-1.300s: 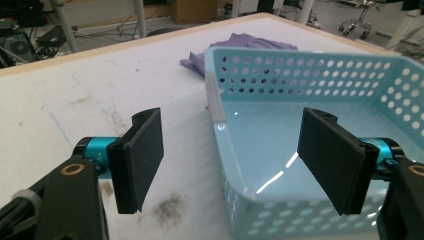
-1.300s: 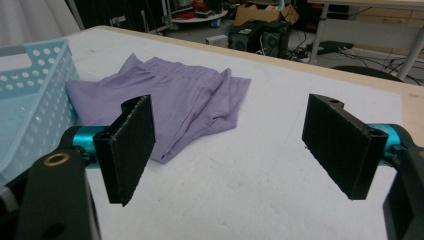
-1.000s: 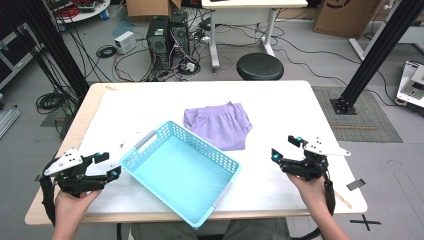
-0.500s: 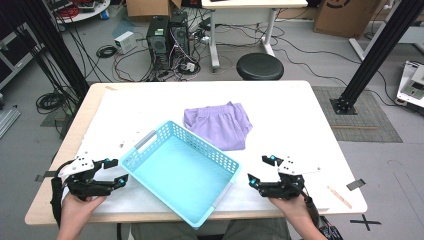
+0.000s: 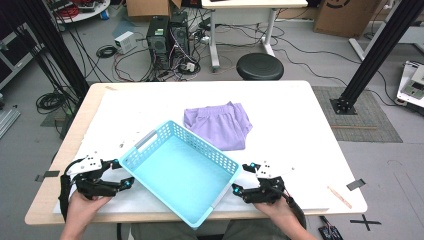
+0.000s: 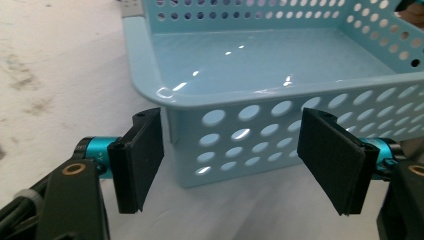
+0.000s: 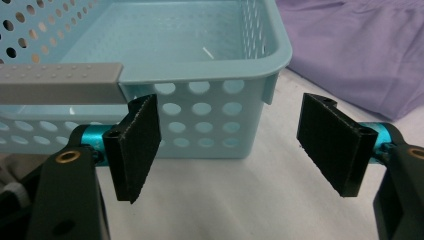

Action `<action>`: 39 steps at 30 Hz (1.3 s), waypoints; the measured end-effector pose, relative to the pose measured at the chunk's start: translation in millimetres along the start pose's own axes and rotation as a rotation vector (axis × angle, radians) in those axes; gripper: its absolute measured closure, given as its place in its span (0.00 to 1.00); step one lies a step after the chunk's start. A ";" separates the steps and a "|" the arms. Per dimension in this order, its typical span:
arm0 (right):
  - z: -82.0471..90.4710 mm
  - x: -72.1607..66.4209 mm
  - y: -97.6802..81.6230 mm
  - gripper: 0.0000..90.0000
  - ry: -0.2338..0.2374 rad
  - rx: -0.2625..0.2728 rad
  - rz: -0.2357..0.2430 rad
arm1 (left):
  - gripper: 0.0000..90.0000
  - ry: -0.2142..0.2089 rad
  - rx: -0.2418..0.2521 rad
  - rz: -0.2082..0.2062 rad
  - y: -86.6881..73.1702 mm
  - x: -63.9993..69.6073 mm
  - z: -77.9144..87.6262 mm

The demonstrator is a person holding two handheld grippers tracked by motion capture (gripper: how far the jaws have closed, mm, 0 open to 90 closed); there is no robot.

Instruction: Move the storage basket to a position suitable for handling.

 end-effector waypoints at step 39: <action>-4.1 1.7 56.9 0.26 0.079 0.026 0.073 | 0.25 -0.002 0.019 0.061 5.4 -2.6 3.9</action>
Point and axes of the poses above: each handheld gripper's, and its own axes: z roughly backward along the jaws, y roughly out of its top, x roughly to its right, the point moved 6 cm from there along -z, roughly forward along the jaws, and after that the axes turned 15 degrees about -y, right-handed, at the moved point
